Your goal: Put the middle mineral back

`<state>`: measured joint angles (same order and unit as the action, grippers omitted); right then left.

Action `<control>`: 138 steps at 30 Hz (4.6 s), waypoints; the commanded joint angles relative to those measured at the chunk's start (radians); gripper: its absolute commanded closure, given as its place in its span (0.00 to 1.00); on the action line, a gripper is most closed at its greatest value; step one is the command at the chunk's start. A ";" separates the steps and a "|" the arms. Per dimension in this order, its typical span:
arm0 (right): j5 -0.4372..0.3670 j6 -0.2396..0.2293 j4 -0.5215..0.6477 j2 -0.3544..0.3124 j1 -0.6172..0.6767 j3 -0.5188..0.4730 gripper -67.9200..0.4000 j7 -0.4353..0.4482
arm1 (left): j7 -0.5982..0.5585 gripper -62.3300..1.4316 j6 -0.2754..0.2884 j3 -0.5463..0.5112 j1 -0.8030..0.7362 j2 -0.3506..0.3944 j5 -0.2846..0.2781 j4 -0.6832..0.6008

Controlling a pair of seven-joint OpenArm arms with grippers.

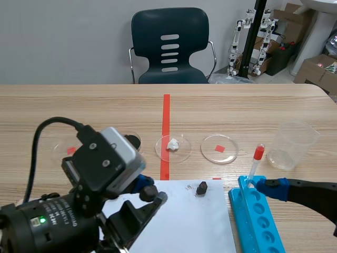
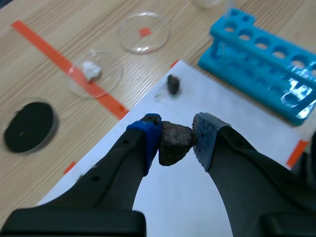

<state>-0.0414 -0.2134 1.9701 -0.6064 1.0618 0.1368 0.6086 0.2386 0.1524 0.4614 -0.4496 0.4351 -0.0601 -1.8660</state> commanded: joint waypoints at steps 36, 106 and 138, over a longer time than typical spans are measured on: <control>-0.011 0.004 0.023 0.003 -0.001 -0.008 0.11 0.019 | 0.091 0.89 -0.238 0.090 0.404 -0.324 -0.108 0.575; -0.011 0.004 0.023 0.003 -0.001 -0.008 0.11 0.019 | -0.040 0.00 -0.243 0.086 0.285 -0.223 -0.101 0.485; -0.011 0.004 0.023 0.003 -0.001 -0.008 0.11 0.019 | -0.380 0.00 -0.112 -0.351 -0.414 -0.116 0.184 -0.076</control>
<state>-0.0418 -0.2134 1.9701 -0.6064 1.0618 0.1368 0.6090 -0.1287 0.0460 0.1043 -0.8795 0.3214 0.1329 -1.9411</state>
